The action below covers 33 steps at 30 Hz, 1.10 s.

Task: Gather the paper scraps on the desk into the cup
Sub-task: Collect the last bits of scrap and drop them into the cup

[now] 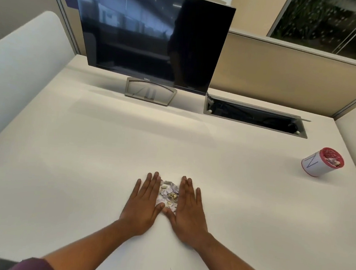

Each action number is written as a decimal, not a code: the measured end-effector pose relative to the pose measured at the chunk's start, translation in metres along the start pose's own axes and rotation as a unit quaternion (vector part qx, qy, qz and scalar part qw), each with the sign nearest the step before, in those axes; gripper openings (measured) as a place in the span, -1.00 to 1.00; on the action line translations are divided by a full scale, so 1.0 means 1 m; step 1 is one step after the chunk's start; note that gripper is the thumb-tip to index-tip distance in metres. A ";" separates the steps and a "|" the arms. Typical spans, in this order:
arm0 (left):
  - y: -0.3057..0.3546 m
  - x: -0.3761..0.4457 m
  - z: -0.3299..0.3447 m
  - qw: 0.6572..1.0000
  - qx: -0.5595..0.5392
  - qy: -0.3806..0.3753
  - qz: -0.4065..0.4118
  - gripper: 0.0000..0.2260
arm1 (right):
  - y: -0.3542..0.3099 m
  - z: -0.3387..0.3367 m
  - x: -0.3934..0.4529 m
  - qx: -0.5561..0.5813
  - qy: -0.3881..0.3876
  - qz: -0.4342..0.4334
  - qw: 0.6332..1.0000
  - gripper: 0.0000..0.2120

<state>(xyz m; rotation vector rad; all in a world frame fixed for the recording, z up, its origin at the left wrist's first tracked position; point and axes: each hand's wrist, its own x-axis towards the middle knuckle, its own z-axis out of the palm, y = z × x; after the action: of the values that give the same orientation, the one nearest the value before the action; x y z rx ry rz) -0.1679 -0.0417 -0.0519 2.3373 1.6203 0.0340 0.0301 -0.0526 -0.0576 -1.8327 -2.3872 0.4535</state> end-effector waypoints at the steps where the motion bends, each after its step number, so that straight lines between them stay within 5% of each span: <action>1: -0.001 0.003 -0.001 1.000 0.000 -0.005 0.013 -0.37 | 0.000 -0.001 0.006 0.001 -0.007 -0.016 1.000 -0.12; 6: -0.010 0.001 -0.006 0.995 -0.074 -0.004 0.073 -0.36 | 0.010 -0.008 0.019 0.038 -0.020 -0.101 0.994 -0.08; 12: -0.047 -0.027 -0.005 0.997 -0.015 0.060 -0.038 -0.36 | 0.008 -0.005 0.027 0.050 0.009 -0.148 0.988 0.05; 24: -0.046 -0.030 0.000 0.996 0.019 0.076 -0.036 -0.43 | -0.025 0.000 0.046 0.032 0.070 -0.227 0.971 -0.58; 33: -0.049 -0.030 0.001 0.997 0.023 0.067 -0.039 -0.43 | -0.029 0.001 0.050 0.047 0.097 -0.199 0.974 -0.84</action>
<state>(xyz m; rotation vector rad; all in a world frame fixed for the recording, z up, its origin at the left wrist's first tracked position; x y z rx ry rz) -0.2238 -0.0541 -0.0612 2.3492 1.7917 0.1412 -0.0106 -0.0118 -0.0548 -1.2472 -2.4594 0.3216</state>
